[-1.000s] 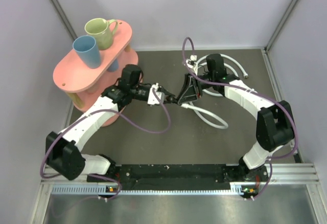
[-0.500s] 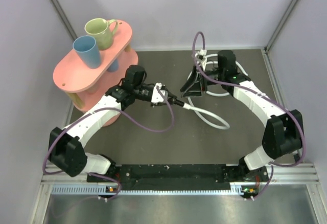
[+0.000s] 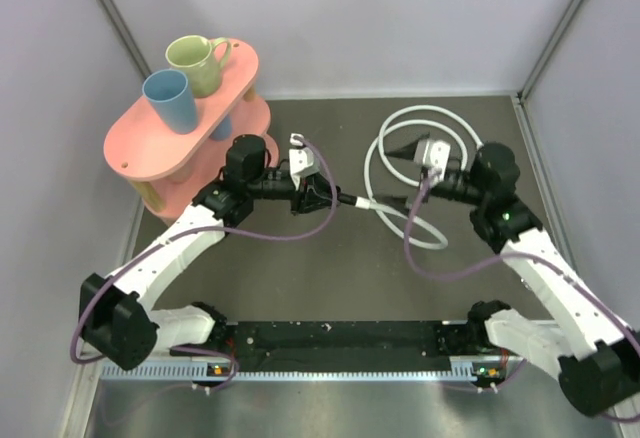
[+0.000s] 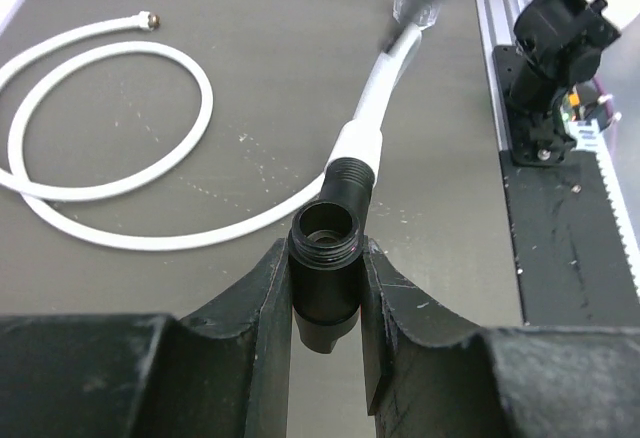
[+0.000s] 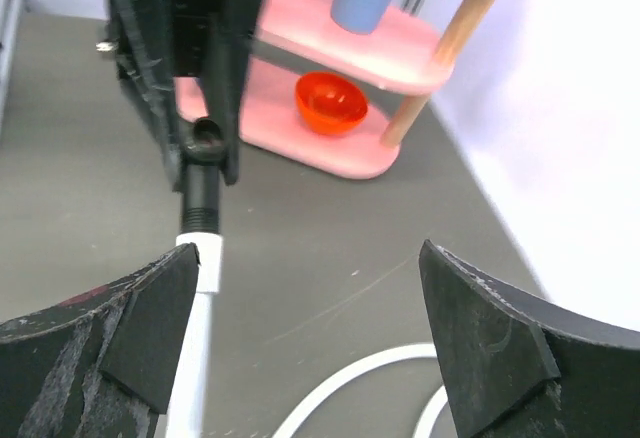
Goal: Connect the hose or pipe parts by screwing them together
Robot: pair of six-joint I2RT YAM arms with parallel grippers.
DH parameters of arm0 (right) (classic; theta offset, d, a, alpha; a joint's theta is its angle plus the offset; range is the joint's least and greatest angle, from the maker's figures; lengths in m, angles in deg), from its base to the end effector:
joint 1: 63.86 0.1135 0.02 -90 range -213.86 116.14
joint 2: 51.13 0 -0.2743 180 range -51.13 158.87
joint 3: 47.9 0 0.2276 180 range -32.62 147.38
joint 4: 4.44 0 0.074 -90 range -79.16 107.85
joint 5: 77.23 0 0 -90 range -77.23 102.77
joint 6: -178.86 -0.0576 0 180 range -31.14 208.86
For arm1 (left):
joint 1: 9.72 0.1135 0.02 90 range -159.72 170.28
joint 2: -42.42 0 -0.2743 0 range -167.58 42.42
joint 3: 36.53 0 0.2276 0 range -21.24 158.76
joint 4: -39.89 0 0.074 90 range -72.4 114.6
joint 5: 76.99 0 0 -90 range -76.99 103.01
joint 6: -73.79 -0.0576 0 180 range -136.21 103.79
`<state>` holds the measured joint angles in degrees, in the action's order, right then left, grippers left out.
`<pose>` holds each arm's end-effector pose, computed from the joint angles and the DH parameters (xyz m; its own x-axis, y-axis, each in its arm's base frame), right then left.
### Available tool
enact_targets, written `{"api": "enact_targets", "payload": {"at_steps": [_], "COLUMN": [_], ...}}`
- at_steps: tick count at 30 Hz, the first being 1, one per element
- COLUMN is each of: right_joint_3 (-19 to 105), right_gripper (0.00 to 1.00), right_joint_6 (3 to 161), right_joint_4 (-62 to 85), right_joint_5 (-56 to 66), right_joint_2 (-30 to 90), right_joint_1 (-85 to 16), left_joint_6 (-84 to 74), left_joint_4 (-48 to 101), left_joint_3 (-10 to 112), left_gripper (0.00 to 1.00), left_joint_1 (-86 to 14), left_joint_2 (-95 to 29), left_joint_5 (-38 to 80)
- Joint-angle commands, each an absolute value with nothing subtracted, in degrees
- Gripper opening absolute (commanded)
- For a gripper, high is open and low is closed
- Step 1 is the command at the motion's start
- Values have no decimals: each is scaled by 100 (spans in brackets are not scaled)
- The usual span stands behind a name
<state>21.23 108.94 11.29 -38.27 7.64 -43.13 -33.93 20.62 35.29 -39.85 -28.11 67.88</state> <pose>0.1819 0.1167 0.3787 0.2428 -0.1389 -0.9601 -0.9191 0.2836 -0.2735 0.1995 -0.1703 0.3442 0.0384 0.1802 -0.9829 0.9973 0.0550 0.0490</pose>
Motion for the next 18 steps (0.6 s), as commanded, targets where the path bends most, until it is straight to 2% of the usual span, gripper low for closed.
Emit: {"api": "enact_targets", "payload": {"at_steps": [1,4,10,13,18], "right_joint_3": [890,167,-80,-150,-80], "right_gripper": [89,89,86,83,72], "right_joint_6": [12226,12199,13060,13718,14159], "right_joint_4": [-376,-1112,-533,-305,-348], "right_joint_5": [-3136,-2924,-2319,-1180,-665], "right_joint_2": [-215,-744,-1183,-1202,-1052], "right_joint_1": [-3820,-3592,-2942,-2371,-2027], "left_joint_6": [-1949,-1439,-612,-313,22], "left_joint_4": [2215,1925,1565,1678,1740], "left_joint_3": [3861,4159,4714,4767,4819], "left_gripper": [0,0,0,0,0], "left_joint_1": [-3942,-3934,-3925,-3925,-3925], "left_joint_2": [-2745,-2921,-3255,-3220,-3238], "left_joint_5": [6433,6626,7145,7198,7383]}}
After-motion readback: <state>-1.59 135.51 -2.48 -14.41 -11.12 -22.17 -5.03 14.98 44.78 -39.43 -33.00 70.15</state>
